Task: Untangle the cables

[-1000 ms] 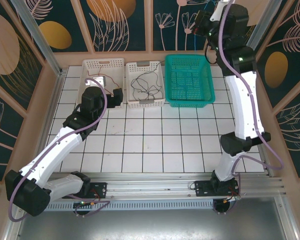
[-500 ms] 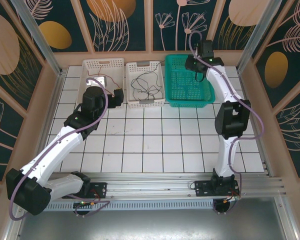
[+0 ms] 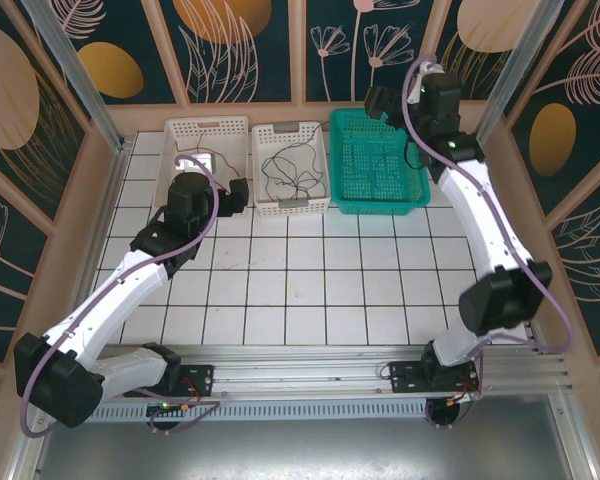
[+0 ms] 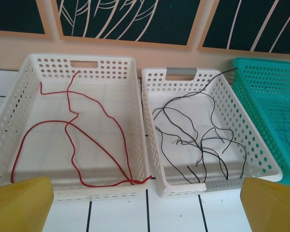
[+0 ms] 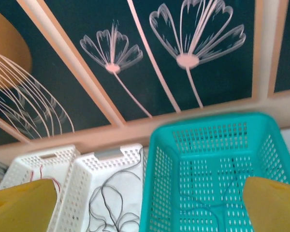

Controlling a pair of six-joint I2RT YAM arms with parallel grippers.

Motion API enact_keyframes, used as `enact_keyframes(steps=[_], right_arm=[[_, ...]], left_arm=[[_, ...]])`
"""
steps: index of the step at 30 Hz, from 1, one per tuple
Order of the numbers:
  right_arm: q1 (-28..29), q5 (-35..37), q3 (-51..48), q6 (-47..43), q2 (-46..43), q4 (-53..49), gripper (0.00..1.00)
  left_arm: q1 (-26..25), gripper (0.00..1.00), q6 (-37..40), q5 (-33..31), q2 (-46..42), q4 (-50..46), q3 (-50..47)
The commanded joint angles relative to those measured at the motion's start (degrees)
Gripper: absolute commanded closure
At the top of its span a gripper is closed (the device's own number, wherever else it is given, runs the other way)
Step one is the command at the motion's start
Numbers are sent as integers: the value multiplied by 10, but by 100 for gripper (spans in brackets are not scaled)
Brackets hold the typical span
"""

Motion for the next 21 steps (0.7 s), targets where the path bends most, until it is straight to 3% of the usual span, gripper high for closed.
enact_keyframes(steps=[1, 6, 10, 15, 18, 21], right_arm=[[2, 38, -124, -12, -55, 101, 1], [-9, 91, -322, -6, -151, 239, 1], [-16, 143, -413, 26, -188, 249, 1], [-29, 235, -531, -20, -206, 340, 1], [-59, 214, -634, -44, -233, 493, 1], [-116, 178, -680, -8, -205, 551, 1]], left_arm=[[3, 1, 11, -4, 4, 25, -5], [3, 1, -7, -72, 7, 46, -31], [3, 2, -4, -90, 1, 86, -68], [3, 2, 34, -120, 26, 100, -82], [3, 2, 38, -171, 38, 125, -113], [3, 1, 42, -214, 21, 214, -188]])
